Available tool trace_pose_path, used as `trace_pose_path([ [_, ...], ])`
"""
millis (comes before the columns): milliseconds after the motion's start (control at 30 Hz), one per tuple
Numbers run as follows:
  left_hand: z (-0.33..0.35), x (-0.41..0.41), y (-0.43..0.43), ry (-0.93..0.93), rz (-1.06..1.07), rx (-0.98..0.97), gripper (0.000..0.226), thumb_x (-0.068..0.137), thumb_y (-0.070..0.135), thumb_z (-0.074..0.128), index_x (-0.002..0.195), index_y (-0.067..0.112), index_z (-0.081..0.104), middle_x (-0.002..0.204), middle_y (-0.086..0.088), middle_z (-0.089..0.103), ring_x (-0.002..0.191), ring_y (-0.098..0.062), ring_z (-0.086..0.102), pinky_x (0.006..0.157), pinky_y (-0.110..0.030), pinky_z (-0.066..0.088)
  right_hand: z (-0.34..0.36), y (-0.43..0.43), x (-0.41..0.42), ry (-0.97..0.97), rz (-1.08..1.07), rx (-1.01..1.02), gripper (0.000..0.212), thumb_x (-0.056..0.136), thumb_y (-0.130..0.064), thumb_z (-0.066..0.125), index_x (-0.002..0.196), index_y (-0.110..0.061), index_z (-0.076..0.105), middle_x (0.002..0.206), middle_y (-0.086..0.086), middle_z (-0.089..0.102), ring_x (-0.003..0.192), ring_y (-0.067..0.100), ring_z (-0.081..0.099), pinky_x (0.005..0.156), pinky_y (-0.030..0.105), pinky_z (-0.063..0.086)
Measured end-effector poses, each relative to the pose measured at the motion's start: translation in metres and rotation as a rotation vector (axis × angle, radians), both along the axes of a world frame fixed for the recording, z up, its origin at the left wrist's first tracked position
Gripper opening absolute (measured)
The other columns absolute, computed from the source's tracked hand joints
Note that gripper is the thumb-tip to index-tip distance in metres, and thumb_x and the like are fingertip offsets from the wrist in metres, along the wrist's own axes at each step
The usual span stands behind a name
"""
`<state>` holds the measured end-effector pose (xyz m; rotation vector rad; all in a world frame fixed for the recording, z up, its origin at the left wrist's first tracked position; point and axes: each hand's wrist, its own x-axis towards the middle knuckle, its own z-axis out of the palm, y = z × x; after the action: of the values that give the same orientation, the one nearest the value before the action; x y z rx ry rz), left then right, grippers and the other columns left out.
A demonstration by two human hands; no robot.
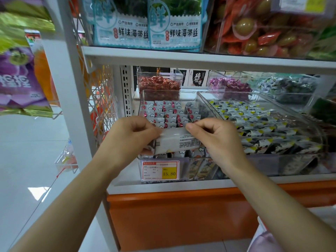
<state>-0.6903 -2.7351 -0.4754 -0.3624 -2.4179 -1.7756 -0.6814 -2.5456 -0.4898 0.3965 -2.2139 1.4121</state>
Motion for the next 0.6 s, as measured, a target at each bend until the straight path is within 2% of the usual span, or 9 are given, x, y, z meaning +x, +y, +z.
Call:
trace_pose_path([
  [167, -0.001, 0.000, -0.001, 0.042, 0.043, -0.061, 0.020, 0.085, 0.021, 0.063, 0.068, 0.010, 0.068, 0.067, 0.005, 0.069, 0.061, -0.009, 0.067, 0.051, -0.017, 0.053, -0.001, -0.003, -0.001, -0.004, 0.000, -0.025, 0.015, 0.084, -0.021, 0.066, 0.071, -0.028, 0.069, 0.068, -0.014, 0.067, 0.066, -0.003, 0.063, 0.061, 0.012, 0.047],
  [267, -0.001, 0.004, 0.002, 0.058, 0.037, -0.073, 0.018, 0.083, 0.031, 0.063, 0.079, 0.016, 0.069, 0.078, 0.002, 0.069, 0.066, -0.008, 0.068, 0.058, -0.021, 0.057, -0.002, -0.003, -0.003, -0.036, -0.055, -0.072, 0.016, 0.086, -0.022, 0.064, 0.072, -0.020, 0.071, 0.069, -0.003, 0.069, 0.064, 0.008, 0.063, 0.062, 0.026, 0.052],
  [333, -0.002, 0.007, 0.006, 0.078, -0.020, -0.157, 0.026, 0.077, 0.041, 0.064, 0.097, 0.024, 0.067, 0.087, 0.008, 0.069, 0.073, -0.003, 0.067, 0.066, -0.018, 0.056, -0.004, -0.003, -0.005, -0.106, -0.098, -0.194, 0.015, 0.087, -0.023, 0.064, 0.075, -0.016, 0.070, 0.073, 0.003, 0.068, 0.065, 0.014, 0.064, 0.059, 0.031, 0.054],
  [400, -0.006, 0.009, 0.011, 0.106, -0.030, -0.223, 0.039, 0.079, 0.033, 0.067, 0.117, 0.025, 0.060, 0.096, 0.010, 0.067, 0.080, -0.001, 0.066, 0.073, -0.017, 0.054, -0.007, -0.003, -0.007, -0.196, -0.099, -0.386, 0.013, 0.087, -0.022, 0.063, 0.077, -0.015, 0.067, 0.076, 0.002, 0.067, 0.065, 0.012, 0.066, 0.056, 0.028, 0.056],
  [433, -0.008, 0.008, 0.013, 0.128, -0.012, -0.227, 0.039, 0.082, 0.028, 0.066, 0.120, 0.023, 0.059, 0.097, 0.008, 0.067, 0.081, -0.001, 0.066, 0.074, -0.018, 0.055, -0.007, -0.003, -0.008, -0.241, -0.085, -0.493, 0.015, 0.088, -0.022, 0.062, 0.078, -0.012, 0.066, 0.077, 0.002, 0.068, 0.066, 0.012, 0.067, 0.056, 0.026, 0.056],
  [533, -0.010, 0.005, 0.016, 0.118, 0.036, -0.121, 0.022, 0.090, 0.022, 0.057, 0.108, 0.012, 0.063, 0.089, 0.001, 0.070, 0.079, -0.008, 0.068, 0.075, -0.030, 0.058, -0.006, -0.003, -0.010, -0.305, 0.069, -0.804, 0.017, 0.092, -0.019, 0.055, 0.090, -0.007, 0.067, 0.087, 0.009, 0.070, 0.076, 0.017, 0.069, 0.060, 0.024, 0.056],
  [600, -0.010, 0.002, 0.017, 0.086, 0.046, -0.022, 0.018, 0.093, 0.020, 0.053, 0.102, 0.009, 0.063, 0.087, -0.003, 0.070, 0.076, -0.009, 0.069, 0.071, -0.031, 0.059, -0.008, -0.005, -0.010, -0.264, 0.162, -0.748, 0.024, 0.092, -0.011, 0.055, 0.114, -0.010, 0.063, 0.101, 0.009, 0.068, 0.084, 0.017, 0.068, 0.069, 0.025, 0.056],
])
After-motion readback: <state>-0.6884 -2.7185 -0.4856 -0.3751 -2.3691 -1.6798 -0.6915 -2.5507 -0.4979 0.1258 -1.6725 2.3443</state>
